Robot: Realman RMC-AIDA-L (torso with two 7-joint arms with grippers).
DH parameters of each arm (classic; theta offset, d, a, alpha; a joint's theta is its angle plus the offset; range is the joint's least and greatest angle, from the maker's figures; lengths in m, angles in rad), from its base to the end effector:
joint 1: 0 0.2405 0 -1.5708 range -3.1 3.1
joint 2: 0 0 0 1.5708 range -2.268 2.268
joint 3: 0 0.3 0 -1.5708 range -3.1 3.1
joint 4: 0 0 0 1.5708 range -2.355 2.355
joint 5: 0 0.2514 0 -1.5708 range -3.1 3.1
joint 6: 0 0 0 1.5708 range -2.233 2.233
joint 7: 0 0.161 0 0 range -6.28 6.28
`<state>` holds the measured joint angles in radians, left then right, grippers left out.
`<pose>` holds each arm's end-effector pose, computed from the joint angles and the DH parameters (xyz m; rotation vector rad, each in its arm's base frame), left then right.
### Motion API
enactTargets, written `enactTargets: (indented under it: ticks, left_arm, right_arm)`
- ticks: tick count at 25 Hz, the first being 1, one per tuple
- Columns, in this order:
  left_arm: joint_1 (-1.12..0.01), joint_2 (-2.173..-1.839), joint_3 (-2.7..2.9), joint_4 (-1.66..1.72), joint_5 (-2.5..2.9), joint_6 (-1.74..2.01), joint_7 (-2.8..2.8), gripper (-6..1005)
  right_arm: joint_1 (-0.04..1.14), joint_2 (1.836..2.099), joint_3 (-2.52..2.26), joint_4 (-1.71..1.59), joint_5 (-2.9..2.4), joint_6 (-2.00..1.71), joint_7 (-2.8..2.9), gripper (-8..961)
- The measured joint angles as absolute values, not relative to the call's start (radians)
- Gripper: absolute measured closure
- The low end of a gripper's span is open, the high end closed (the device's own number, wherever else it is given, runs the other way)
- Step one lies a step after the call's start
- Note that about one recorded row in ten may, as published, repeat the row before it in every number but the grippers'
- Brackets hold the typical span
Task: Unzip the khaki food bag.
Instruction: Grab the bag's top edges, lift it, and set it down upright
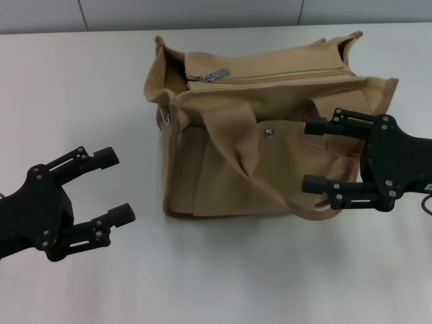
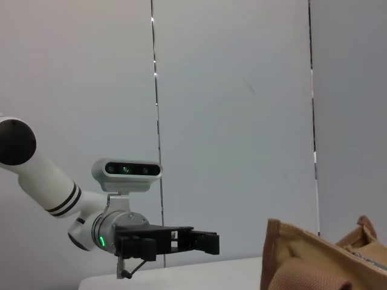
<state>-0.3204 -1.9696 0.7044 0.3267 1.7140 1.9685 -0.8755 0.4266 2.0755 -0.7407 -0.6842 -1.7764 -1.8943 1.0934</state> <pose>-0.3577 0.2644 -0.0073 -2.5785 -0.3047 -1.2579 0.2930 0.3302 -0.0112 -2.7600 0.1220 1.0979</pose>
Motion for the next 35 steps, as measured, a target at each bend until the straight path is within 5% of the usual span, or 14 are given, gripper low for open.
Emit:
enactTargets:
  ticks: [17, 27, 35]
  left_arm:
    - [-0.333, -1.995, 0.704, 0.328, 1.715, 1.903, -0.881, 154]
    - [-0.34, -2.068, 0.66, 0.35, 1.704, 1.718, -0.865, 154]
    - [-0.426, -2.073, 0.663, 0.239, 1.678, 1.661, -0.807, 155]
  right_arm:
    - [0.434, 2.077, -0.725, -0.681, -1.777, -1.862, 1.093, 143]
    - [0.428, 2.078, -0.571, -0.586, -1.714, -1.782, 1.082, 144]
    - [0.425, 2.079, -0.566, -0.57, -1.712, -1.769, 1.071, 144]
